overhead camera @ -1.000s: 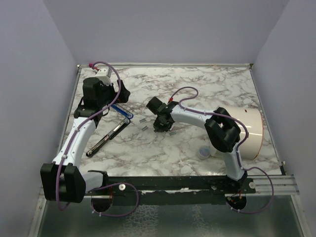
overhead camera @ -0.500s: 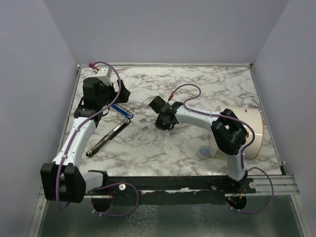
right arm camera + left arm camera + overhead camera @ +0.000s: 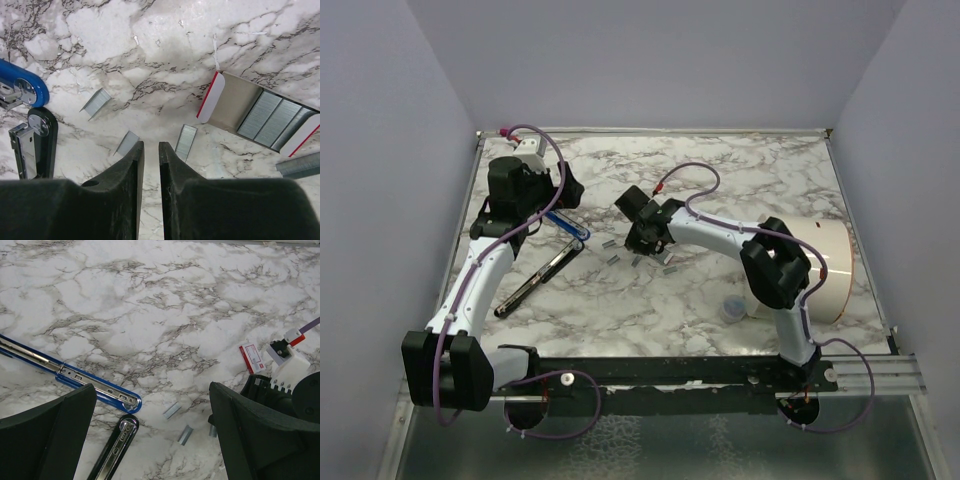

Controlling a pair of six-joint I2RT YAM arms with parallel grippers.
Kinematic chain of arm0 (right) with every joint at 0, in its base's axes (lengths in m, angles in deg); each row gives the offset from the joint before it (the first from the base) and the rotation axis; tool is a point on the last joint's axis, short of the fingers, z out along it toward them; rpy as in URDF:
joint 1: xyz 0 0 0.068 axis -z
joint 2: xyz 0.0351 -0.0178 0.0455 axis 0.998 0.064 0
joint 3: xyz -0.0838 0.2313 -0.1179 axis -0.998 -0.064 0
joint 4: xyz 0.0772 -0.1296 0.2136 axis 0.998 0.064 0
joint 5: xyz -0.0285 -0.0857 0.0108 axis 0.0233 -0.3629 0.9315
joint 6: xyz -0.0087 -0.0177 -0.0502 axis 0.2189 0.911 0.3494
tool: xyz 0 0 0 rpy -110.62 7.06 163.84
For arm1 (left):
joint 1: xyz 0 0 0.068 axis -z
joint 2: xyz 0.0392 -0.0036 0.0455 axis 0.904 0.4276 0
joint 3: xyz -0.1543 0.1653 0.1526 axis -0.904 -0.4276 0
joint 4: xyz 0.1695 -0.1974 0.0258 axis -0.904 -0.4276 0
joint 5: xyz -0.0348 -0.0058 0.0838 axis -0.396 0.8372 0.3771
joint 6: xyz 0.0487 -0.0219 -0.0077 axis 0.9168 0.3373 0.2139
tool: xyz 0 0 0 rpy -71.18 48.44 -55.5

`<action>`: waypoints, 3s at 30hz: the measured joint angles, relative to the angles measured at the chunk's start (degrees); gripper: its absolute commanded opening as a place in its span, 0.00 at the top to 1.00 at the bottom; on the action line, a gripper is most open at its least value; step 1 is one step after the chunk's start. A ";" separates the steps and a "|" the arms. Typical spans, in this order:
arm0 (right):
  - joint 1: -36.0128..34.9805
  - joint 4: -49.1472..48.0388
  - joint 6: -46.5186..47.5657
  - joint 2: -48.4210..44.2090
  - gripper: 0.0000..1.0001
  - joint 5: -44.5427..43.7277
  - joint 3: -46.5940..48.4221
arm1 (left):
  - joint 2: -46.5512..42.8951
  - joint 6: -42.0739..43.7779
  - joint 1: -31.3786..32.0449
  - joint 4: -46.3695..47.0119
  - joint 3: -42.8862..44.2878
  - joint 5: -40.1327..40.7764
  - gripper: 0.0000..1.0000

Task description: Unload the staples from the stapler

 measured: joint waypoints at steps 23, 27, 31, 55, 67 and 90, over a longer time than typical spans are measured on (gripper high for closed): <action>0.00 4.76 -1.57 4.00 0.81 1.75 2.75 | 0.00 0.09 0.31 0.00 0.00 0.02 0.02; 0.00 4.92 -1.70 4.61 0.82 1.86 2.75 | 0.00 0.15 0.31 0.00 0.00 0.02 0.02; 0.00 5.22 -1.79 4.72 0.84 1.95 2.75 | 0.00 0.15 0.31 0.00 0.00 0.02 0.01; 0.00 6.36 -1.51 5.27 0.99 1.97 3.63 | -0.02 0.20 0.31 0.00 0.00 0.07 0.02; 0.02 -0.63 -1.97 -4.09 0.99 1.53 -5.11 | -0.02 0.20 0.31 0.00 0.00 0.42 0.02; 5.90 0.02 -6.21 -4.39 0.99 -2.78 -5.11 | -0.02 0.17 0.68 -0.02 0.00 0.44 0.02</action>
